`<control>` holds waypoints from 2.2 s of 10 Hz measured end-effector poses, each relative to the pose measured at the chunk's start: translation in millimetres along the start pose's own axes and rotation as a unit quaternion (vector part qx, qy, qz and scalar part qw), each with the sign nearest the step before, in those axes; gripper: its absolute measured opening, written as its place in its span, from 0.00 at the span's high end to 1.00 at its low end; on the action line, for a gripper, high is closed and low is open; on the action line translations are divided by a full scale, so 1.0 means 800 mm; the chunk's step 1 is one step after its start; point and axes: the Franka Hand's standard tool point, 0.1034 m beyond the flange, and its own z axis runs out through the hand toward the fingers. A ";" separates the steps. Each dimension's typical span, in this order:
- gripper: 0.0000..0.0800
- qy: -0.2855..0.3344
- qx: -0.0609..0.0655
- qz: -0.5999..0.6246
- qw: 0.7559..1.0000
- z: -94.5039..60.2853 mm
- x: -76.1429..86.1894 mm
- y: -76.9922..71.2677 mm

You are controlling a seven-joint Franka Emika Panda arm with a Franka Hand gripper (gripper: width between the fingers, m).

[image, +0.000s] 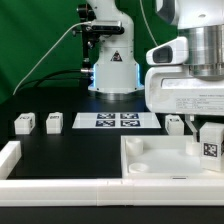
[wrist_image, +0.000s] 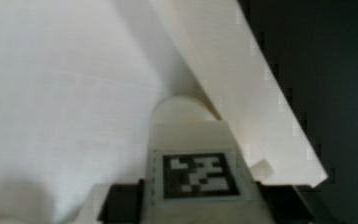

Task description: Assemble one leg

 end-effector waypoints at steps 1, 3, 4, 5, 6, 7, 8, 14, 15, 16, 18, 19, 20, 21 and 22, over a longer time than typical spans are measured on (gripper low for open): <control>0.63 -0.001 0.001 0.043 0.999 0.000 0.000 0.000; 0.63 -0.006 0.004 0.157 0.988 0.000 -0.001 0.000; 0.61 -0.006 0.004 0.167 0.986 0.000 -0.001 -0.001; 0.61 -0.006 0.004 0.168 0.986 0.001 -0.003 -0.002; 0.39 -0.006 0.004 0.166 0.986 0.001 -0.003 -0.002; 0.39 -0.006 0.004 0.154 0.988 0.001 -0.003 -0.003; 0.23 -0.006 0.005 0.141 0.990 0.001 -0.004 -0.003; 0.19 -0.001 0.001 -0.167 0.986 0.001 -0.005 -0.004; 0.19 -0.001 0.001 -0.214 0.977 0.001 -0.005 -0.004; 0.19 -0.001 0.001 -0.242 0.970 0.001 -0.005 -0.004; 0.19 0.004 -0.008 -0.376 0.926 0.000 -0.003 -0.003; 0.19 0.005 -0.012 -0.415 0.910 0.000 -0.003 -0.004; 0.19 0.006 -0.018 -0.482 0.876 0.000 -0.001 -0.002; 0.19 0.006 -0.022 -0.544 0.839 0.000 0.002 0.000; 0.19 0.006 -0.023 -0.558 0.830 0.000 0.002 0.000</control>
Offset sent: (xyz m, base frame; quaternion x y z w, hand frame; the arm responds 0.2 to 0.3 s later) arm 0.0010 -0.0006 0.0004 -0.0090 0.0059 0.1838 0.9829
